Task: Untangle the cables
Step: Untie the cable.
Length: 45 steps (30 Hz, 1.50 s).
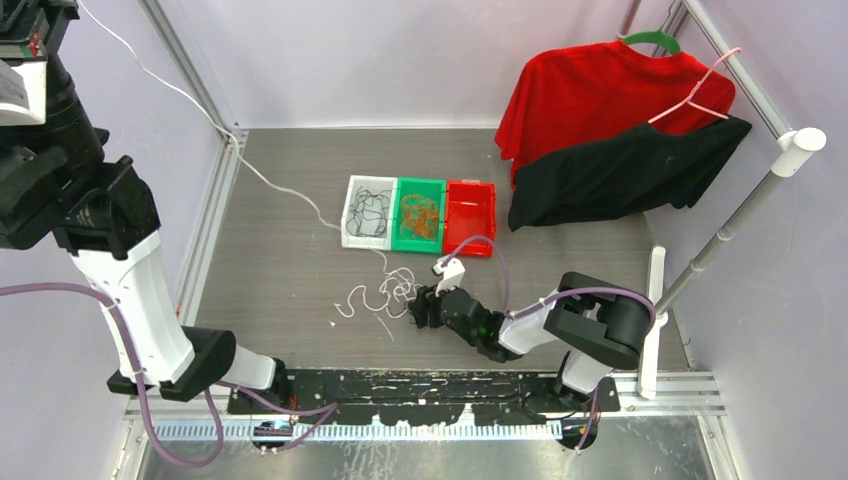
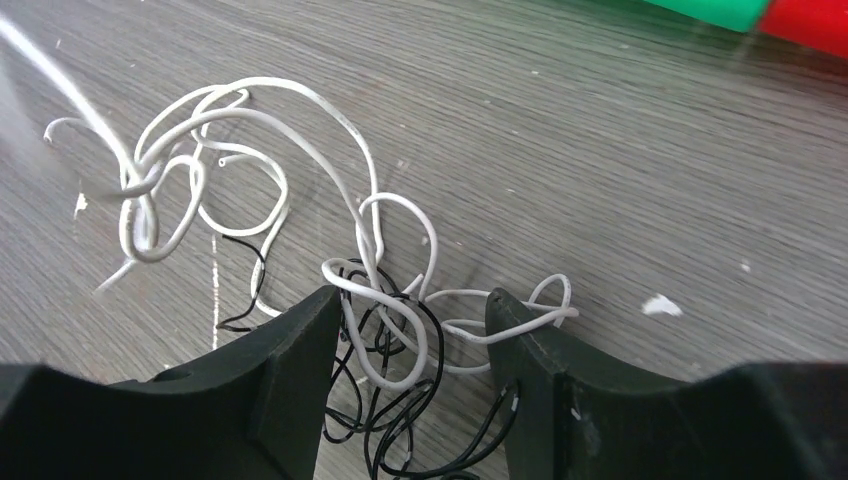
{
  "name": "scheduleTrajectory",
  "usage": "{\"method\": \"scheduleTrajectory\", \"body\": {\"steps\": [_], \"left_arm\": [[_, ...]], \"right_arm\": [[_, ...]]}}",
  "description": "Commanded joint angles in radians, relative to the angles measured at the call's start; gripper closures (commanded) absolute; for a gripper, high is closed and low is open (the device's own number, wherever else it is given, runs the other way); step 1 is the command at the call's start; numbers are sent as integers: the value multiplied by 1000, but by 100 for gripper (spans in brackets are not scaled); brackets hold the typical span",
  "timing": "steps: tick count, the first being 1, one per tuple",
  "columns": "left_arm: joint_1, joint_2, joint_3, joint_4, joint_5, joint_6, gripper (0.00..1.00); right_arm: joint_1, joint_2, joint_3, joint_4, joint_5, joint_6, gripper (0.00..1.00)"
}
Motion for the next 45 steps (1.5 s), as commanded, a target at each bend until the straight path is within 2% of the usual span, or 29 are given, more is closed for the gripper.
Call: {"method": "scheduleTrajectory", "body": {"steps": [1, 7, 10, 15, 17, 21, 25, 28, 33, 36, 39, 45], "left_arm": [[-2, 20, 45, 98, -51, 111, 100], [-2, 87, 136, 133, -47, 242, 100], [-2, 129, 214, 139, -28, 330, 100], [-1, 121, 171, 126, -50, 440, 100], [-3, 120, 156, 122, -64, 458, 100], [-2, 116, 116, 99, -56, 484, 100], [-1, 165, 173, 87, -37, 571, 100], [0, 198, 201, 122, 4, 664, 100], [-1, 172, 162, 97, 10, 657, 100], [-1, 163, 137, 108, 9, 609, 100], [-1, 115, 74, 73, 35, 529, 100], [-1, -31, -197, -1, 99, 348, 100]], "right_arm": [[0, -50, -52, -23, 115, 50, 39], [-7, -143, -121, -58, 143, 152, 34], [-16, -168, -161, -57, 163, 244, 34], [-49, -230, -238, -95, 232, 398, 40], [-62, -286, -257, -164, 265, 438, 42], [-66, -428, -242, -347, 305, 411, 41], [-71, -553, -217, -494, 309, 374, 39], [-104, -611, -243, -587, 329, 440, 42], [-128, -651, -278, -654, 318, 536, 50], [-128, -648, -243, -676, 311, 490, 53], [-129, -649, -169, -656, 263, 332, 42], [-128, -706, 1, -579, 54, -38, 23]]}}
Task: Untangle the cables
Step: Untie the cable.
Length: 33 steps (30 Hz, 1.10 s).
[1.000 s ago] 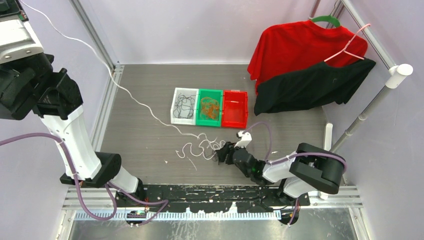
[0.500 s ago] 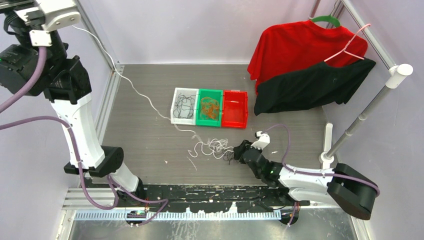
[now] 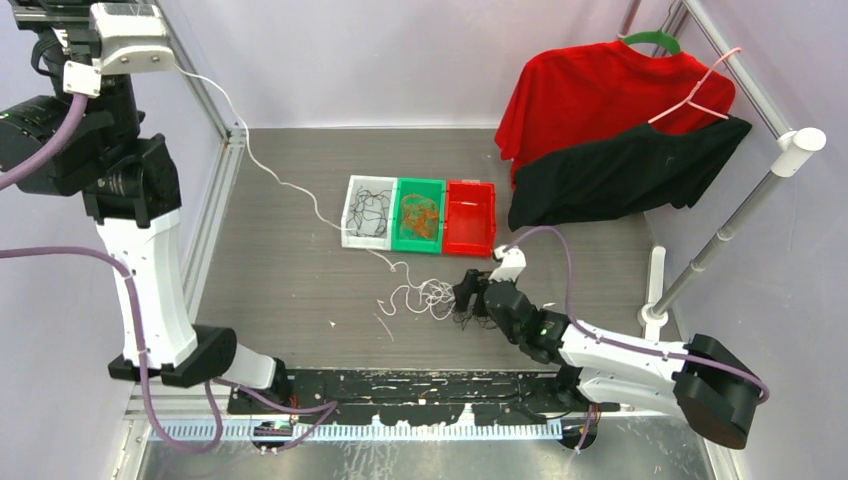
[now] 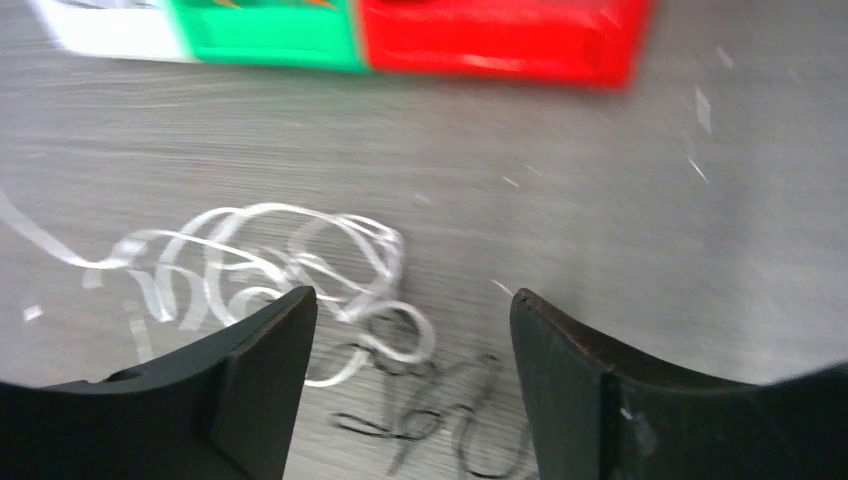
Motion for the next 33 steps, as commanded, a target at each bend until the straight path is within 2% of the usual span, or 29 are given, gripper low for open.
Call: {"method": "scheduleTrajectory", "body": {"steps": [1, 4, 8, 10, 13, 15, 17, 22, 25, 28, 31, 33], "left_arm": [[-1, -108, -129, -96, 73, -169, 100], [-1, -168, -245, -169, 113, -223, 100], [-1, -223, -376, -308, 127, -253, 100], [-2, -295, -481, -372, 108, -261, 100], [-1, -389, -733, -472, 100, -202, 100], [-1, -443, -870, -622, 114, -171, 100], [-1, -489, -1009, -768, 150, -123, 100], [-1, -577, -1309, -954, 231, -71, 100], [-2, -584, -1404, -989, 370, -103, 97], [-7, -558, -1460, -1010, 518, -101, 83], [-79, -485, -1477, -1032, 553, -43, 77], [-136, -418, -1468, -1077, 567, 52, 75]], "right_arm": [[-2, -46, 162, 96, -190, -311, 22], [-1, 13, 257, 120, -351, -403, 18], [-2, 146, 359, 164, -510, -441, 17], [-1, 213, 393, 177, -526, -440, 18], [-9, 283, 404, 208, -537, -430, 19], [-21, 315, 411, 199, -541, -414, 20], [-36, 332, 411, 184, -540, -387, 21], [-86, 314, 384, 162, -541, -346, 23], [-106, 301, 372, 151, -525, -339, 23], [-119, 287, 360, 144, -505, -324, 23], [-139, 269, 344, 153, -488, -293, 24], [-153, 253, 330, 167, -486, -268, 25]]}}
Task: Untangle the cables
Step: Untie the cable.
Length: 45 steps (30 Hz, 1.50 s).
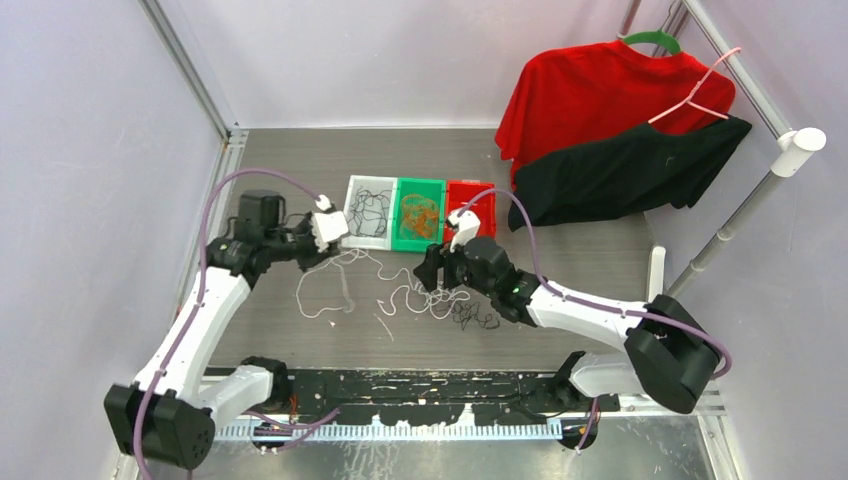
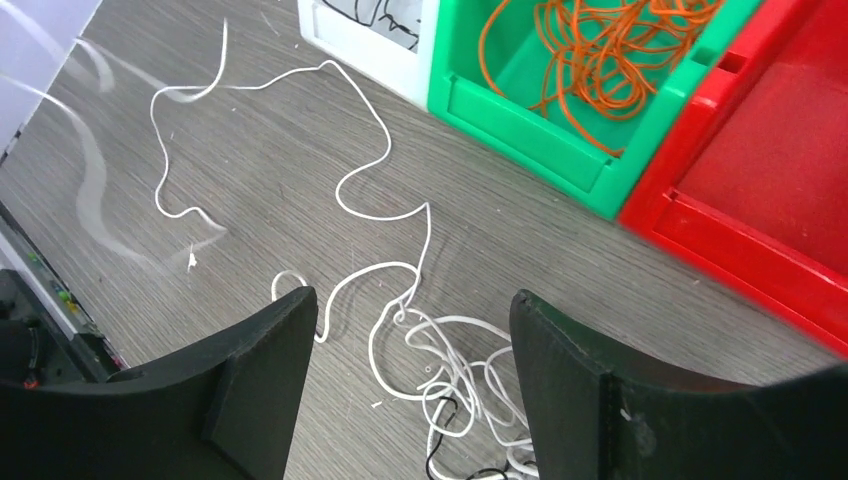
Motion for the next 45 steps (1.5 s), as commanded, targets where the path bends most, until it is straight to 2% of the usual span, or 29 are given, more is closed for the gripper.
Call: {"method": "scheduleTrajectory", "body": {"steps": [1, 9, 12, 18, 21, 29, 33, 40, 42, 45], "left_arm": [[-116, 121, 15, -65, 137, 175, 75], [-229, 366, 33, -81, 57, 533, 75], [-259, 448, 49, -22, 14, 584, 75], [-268, 564, 132, -143, 14, 808, 62], [-283, 601, 128, -98, -12, 854, 55], [-299, 650, 92, -10, -30, 1060, 53], [-310, 652, 41, 117, -22, 1121, 55], [-316, 703, 53, 62, -79, 1188, 62], [-316, 711, 48, 86, -91, 1187, 71], [-316, 707, 32, 155, -101, 1165, 90]], "right_arm": [[-28, -65, -23, 54, 31, 67, 25], [-59, -165, -72, 65, 59, 120, 26], [-69, -187, -86, 73, 58, 137, 26], [-81, -193, -109, 87, 27, 164, 28], [-88, -186, -135, 113, 16, 184, 28], [-107, -174, -160, 143, -20, 221, 31], [-115, -147, -158, 166, -39, 238, 32], [-125, -110, -150, 185, -64, 266, 34], [-126, -103, -153, 196, -68, 259, 34], [-124, -72, -156, 238, -93, 245, 31]]}}
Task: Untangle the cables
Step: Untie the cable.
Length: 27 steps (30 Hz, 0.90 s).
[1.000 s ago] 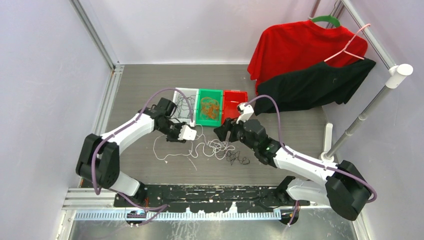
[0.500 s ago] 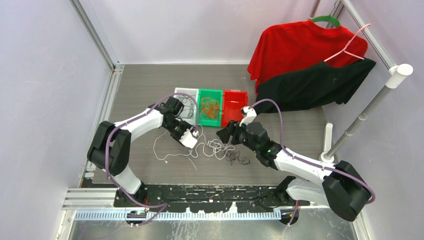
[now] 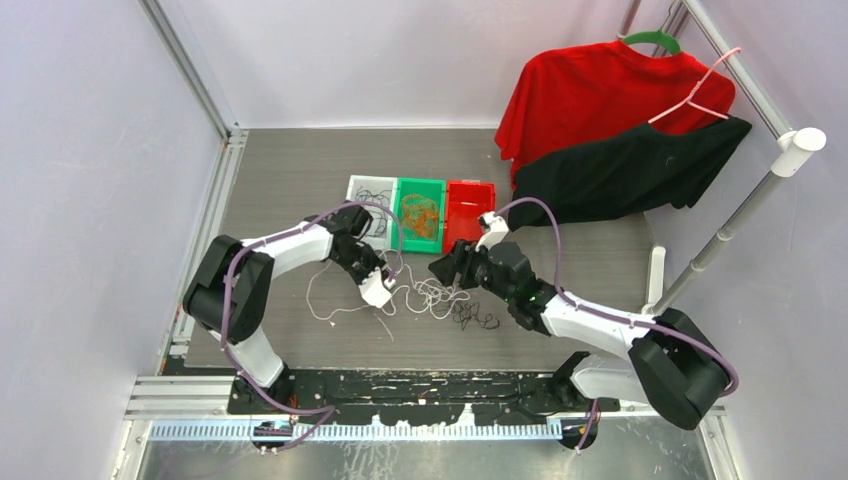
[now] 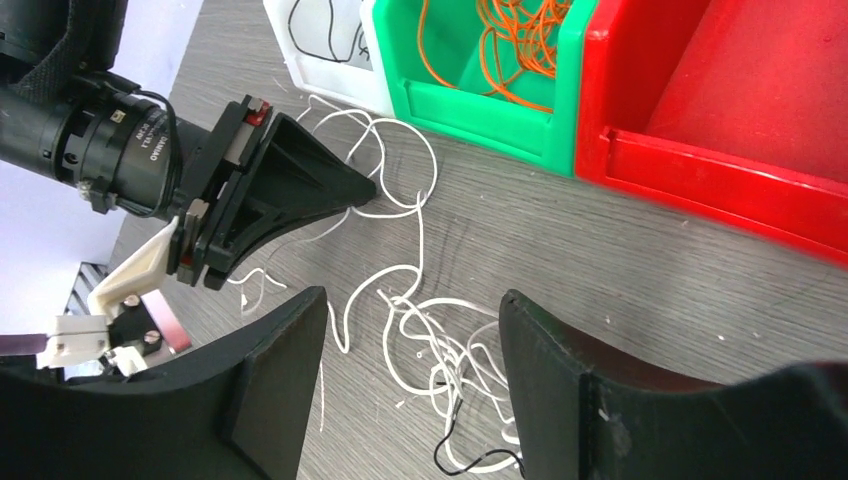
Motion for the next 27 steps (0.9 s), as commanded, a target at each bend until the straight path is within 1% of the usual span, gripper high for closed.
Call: {"method": "scheduleTrajectory", "body": {"steps": [1, 2, 5, 8, 12, 14, 18, 20, 21, 24, 27], "left_arm": [[-4, -9, -13, 100, -8, -2, 96], [-3, -22, -15, 116, -8, -27, 100], [-3, -82, -13, 97, -5, -75, 100], [-3, -166, -11, 67, 32, -154, 100], [-3, -293, 20, -67, 62, -227, 100], [-3, -361, 24, -108, 69, -270, 100], [-3, -512, 31, -152, 58, -329, 100], [-3, -573, 39, -139, 28, -346, 100], [-3, -599, 47, -111, 11, -379, 100], [2, -651, 123, -88, -23, -432, 100], [7, -684, 202, -91, -38, -465, 100]], "right_arm": [[-2, 42, 18, 117, -58, -9, 30], [-2, 66, 30, 125, -78, -13, 29], [-1, 143, 68, 181, -134, -14, 25], [6, 214, 115, 193, -141, -42, 23], [19, 304, 165, 193, -158, -72, 23], [34, 349, 190, 166, -157, -85, 25], [79, 396, 159, 192, -101, -97, 30], [89, 405, 120, 219, -76, -86, 32], [95, 407, 102, 230, -61, -83, 32], [101, 407, 55, 249, -18, -74, 35], [104, 398, 13, 270, 17, -60, 41]]}}
